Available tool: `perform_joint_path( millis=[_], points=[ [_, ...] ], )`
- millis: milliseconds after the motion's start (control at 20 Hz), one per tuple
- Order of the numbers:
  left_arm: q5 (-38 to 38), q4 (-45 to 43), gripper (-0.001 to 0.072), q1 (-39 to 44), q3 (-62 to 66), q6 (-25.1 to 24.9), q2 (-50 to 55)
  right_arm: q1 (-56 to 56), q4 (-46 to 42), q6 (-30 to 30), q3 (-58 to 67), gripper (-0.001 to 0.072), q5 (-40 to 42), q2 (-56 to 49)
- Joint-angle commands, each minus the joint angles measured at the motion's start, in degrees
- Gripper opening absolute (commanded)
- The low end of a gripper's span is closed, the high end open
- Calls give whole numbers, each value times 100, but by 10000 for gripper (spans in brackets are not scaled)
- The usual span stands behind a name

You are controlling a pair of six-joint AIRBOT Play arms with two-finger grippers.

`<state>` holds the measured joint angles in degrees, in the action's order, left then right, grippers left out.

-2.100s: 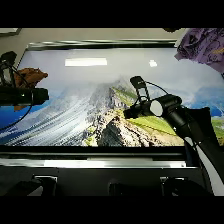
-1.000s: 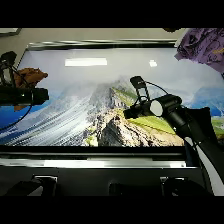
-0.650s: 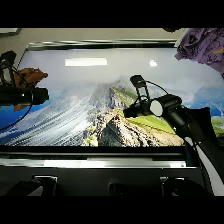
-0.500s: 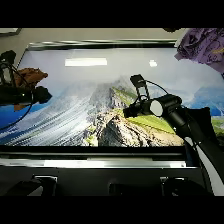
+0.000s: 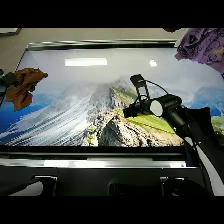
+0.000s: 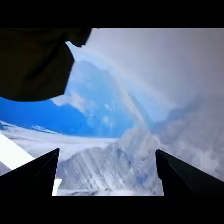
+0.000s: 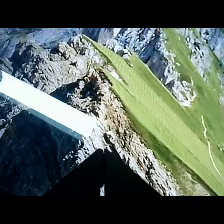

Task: Fold the clothes and pants, and hang the long-sleeved shirts on hangers.

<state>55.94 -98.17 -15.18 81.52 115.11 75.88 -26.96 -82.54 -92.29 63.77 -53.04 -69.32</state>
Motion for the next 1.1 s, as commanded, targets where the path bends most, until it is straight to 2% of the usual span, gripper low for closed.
perform_joint_path(
  millis=[0, 150, 300, 400, 500, 600, 650, 750, 800, 950, 1050],
  points=[
    [-1176, 223, 720, -938, 291, 39, 1274, -7, -2, 0, 4, 36, 0, -2],
    [-2050, 420, 720, -1075, 293, 42, 2131, -7, -59, 0, 4, 38, -2, -2],
    [-2581, 417, 720, -1036, 293, 42, 2726, -7, -116, 0, 4, 39, 4, -2],
    [-2752, 417, 720, -1040, 306, 42, 3051, -7, -170, 0, 4, 40, 0, -2],
    [-2771, 415, 720, -1051, 369, 42, 3322, -7, -168, 0, 4, 87, -2, -2],
    [-2771, 417, 720, -1049, 404, 42, 3495, -7, -168, -2, 4, 95, -4, -2],
    [-2747, 417, 656, -1049, 407, 42, 3523, -7, -168, -2, 4, 95, -2, -2],
    [-2424, 435, 142, -1038, 492, -33, 3491, -7, -168, -2, 4, 95, -4, -2],
    [-2065, 444, 20, -1021, 627, -170, 3493, -7, -168, -2, 4, 95, -4, -2],
    [-785, 584, 15, -940, 1163, -317, 3348, -7, -166, -4, 9, 95, -68, -2],
    [-251, 1051, 14, -769, 1215, -892, 2855, -7, -168, -26, 9, 95, -321, 17]
  ],
)
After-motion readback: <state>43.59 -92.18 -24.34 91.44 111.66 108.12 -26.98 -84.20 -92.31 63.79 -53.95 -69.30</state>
